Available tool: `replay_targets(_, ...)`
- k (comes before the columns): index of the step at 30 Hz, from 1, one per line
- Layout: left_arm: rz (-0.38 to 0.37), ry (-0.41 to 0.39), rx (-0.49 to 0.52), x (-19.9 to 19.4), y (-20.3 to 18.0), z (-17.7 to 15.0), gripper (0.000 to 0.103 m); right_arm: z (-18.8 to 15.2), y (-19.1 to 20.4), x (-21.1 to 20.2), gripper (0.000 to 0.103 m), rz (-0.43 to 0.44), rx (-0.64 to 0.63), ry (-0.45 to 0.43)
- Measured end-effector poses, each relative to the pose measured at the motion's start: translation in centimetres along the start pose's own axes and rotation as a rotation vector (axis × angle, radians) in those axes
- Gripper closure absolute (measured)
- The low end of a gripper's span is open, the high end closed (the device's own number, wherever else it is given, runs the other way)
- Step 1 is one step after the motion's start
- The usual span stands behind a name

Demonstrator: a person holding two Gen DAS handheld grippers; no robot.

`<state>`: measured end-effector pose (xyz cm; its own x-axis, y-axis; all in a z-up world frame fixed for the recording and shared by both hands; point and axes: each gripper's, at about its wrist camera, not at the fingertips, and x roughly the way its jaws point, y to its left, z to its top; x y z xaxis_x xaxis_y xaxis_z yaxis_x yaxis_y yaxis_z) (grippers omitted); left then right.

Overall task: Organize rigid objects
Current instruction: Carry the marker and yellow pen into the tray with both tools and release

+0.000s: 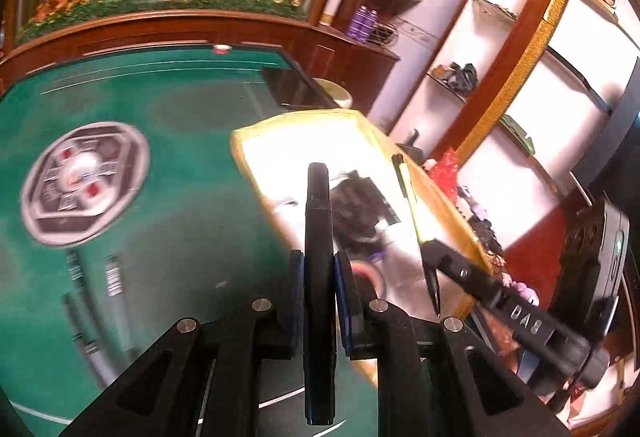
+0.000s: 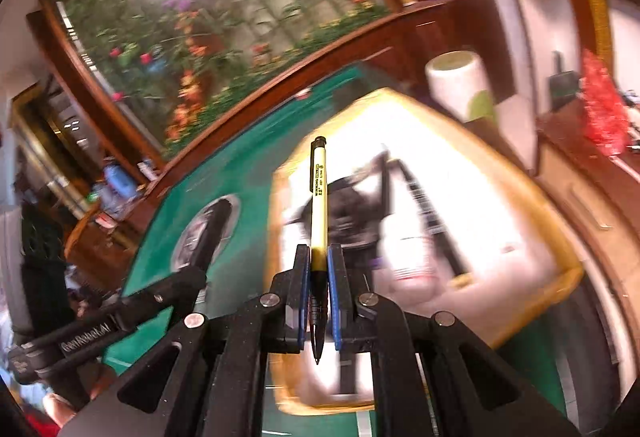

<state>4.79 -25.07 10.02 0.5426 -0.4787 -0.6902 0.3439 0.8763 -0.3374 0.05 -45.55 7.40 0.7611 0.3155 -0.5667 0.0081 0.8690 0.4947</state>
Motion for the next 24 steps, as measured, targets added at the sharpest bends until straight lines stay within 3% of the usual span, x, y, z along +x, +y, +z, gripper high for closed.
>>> replay_targets(6, -0.077, 0.044, -0.015, 3.6, -3.0, 0.8, 0.089, 0.4, -2.3, -0.1, 0.095, -0.156, -0.02, -0.013)
replay_targets(13, -0.117, 0.096, 0.02, 6.2, -5.4, -0.3, 0.089, 0.7, -3.1, 0.9, 0.095, -0.188, -0.035, 0.018)
replay_targets(24, -0.122, 0.088, 0.074, 7.0, -5.3, -1.5, 0.089, 1.1, -2.4, 2.3, 0.095, -0.286, -0.113, 0.086)
